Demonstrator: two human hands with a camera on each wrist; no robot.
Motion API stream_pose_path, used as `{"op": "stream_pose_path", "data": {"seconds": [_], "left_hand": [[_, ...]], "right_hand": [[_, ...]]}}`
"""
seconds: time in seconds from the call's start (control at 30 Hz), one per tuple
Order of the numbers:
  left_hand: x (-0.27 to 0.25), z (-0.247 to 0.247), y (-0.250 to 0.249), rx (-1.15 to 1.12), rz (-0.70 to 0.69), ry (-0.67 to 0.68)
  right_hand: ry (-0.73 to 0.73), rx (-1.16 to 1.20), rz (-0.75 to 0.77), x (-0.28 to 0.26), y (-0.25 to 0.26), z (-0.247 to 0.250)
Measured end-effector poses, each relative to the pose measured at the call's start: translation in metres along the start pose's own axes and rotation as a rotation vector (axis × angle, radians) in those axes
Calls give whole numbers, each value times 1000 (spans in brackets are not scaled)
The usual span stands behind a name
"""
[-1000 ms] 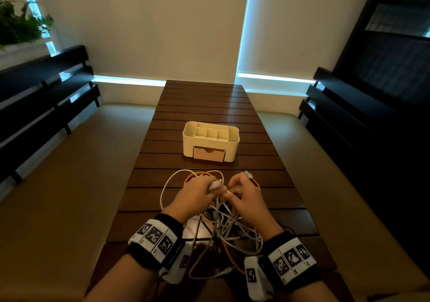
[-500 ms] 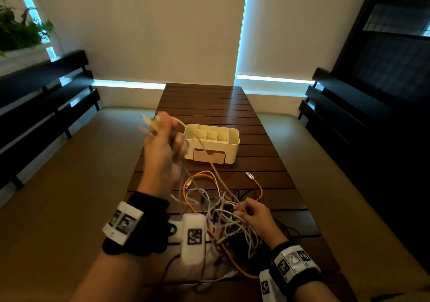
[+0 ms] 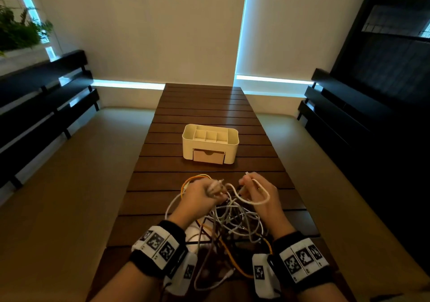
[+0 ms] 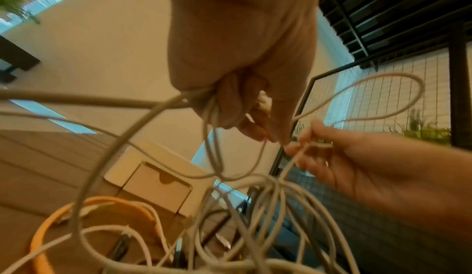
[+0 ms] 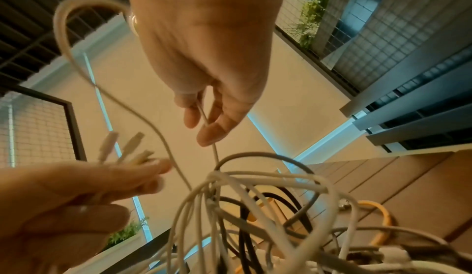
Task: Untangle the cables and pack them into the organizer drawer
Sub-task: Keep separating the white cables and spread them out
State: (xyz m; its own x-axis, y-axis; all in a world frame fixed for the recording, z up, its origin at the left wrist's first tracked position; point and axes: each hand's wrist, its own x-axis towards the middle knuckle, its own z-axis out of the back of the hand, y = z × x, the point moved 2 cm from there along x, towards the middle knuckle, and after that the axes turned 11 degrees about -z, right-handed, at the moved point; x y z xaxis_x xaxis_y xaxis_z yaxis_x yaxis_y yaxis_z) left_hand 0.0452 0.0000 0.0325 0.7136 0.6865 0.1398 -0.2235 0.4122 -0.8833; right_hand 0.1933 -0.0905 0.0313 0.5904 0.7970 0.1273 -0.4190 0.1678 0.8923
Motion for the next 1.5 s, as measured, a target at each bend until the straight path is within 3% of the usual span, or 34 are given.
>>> {"op": "stream_pose_path", "data": {"seconds": [0.13, 0.3, 0.53, 0.73, 0.83, 0.97, 1.03, 1.13, 1.2, 1.23, 1.3, 1.33, 1.5], "left_hand": [[0, -23, 4, -14, -74, -14], [3, -42, 21, 200, -82, -67], [3, -39, 28, 312, -129, -94], [1, -46, 12, 93, -175, -81], [5, -42, 15, 14, -152, -170], [7, -28, 11, -111, -171, -260], [9, -21, 6, -191, -185, -307], [11, -16, 0, -307, -138, -358], [10, -14, -7, -410, -124, -384], [10, -13, -12, -466, -125, -388], [9, -13, -17, -553, -135, -381], [10, -13, -20, -563, -146, -380], [11, -5, -28, -584, -191, -457]], "right_hand": [[-47, -1, 135, 3, 9, -6], [-47, 265, 240, -3, 41, 0], [-184, 463, 406, -12, 81, 19], [-22, 454, 433, -15, 96, 9], [53, 469, 346, -13, 90, 2], [-276, 318, -4, 1, 52, 1], [-313, 282, -177, -2, 37, -3], [-452, 313, -277, -8, 17, -12], [-514, 337, -240, -13, 7, -15], [-425, 280, -198, -14, 5, -19], [-81, 105, -133, -14, 2, -30], [22, 50, -113, -15, 0, -35], [-30, -113, -64, -9, -11, -37]]}}
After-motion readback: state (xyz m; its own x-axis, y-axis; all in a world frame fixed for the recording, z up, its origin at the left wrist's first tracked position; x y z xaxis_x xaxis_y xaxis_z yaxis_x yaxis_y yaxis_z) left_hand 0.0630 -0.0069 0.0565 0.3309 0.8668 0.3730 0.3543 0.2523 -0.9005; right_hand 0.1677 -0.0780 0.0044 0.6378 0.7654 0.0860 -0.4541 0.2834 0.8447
